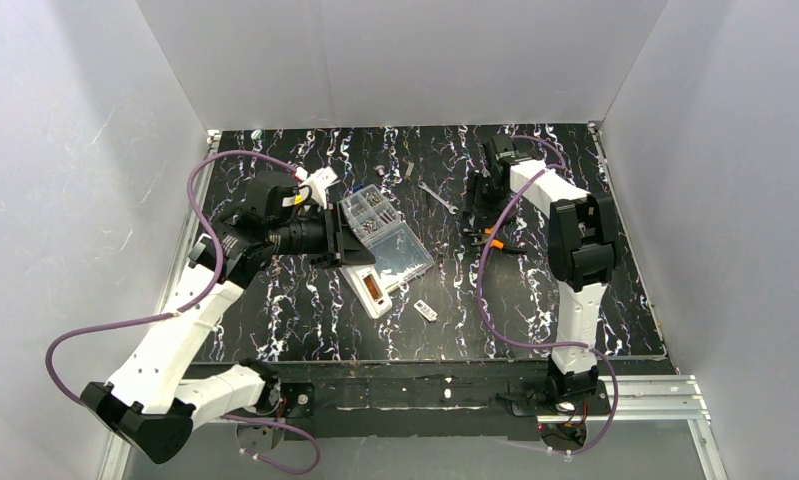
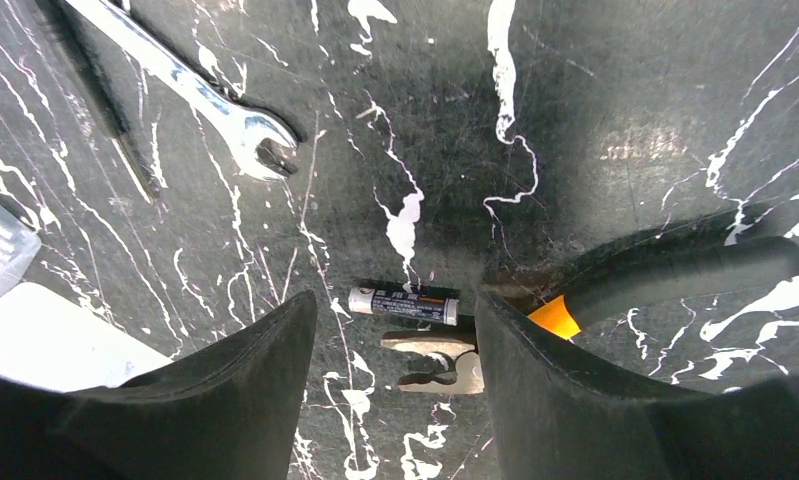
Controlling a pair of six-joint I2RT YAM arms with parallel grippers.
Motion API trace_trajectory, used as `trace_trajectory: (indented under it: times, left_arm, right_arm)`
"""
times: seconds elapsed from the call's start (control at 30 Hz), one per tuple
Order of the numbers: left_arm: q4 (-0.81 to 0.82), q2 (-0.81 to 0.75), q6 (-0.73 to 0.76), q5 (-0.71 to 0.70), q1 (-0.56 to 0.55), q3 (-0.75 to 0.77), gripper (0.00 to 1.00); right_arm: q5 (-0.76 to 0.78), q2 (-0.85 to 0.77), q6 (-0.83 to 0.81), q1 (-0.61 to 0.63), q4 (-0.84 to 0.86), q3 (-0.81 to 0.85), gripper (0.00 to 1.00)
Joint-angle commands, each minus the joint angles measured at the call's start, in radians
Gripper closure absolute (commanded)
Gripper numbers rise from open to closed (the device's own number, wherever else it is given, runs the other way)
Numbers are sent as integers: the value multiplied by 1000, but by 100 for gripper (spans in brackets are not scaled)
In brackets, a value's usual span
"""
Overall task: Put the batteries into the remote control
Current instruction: Adjust the distractor at the center of the board.
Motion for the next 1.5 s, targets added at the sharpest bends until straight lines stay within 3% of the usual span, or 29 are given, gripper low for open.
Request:
trace_trajectory:
  times: [0.0,0.97,1.07,1.23,1.47]
  left_arm:
    - [-24,-23,-1,40,5,-13,100]
    - [17,0,-31,59,4,-19,100]
    - [15,0,-29,57,4,-18,100]
    - [5,2,-22,54,5,-10,100]
    - [-5,0,-13,51,6,-11,100]
  right_arm:
    - [-37,0,18,-11,-21,-38,32]
    - [-210,-103,-97,12,50,-197,35]
    - [-168,-125,-101,15,37,-201,35]
    - [31,-140,-83,8,-37,-157,35]
    - [32,-125,-71,-5,8,-101,35]
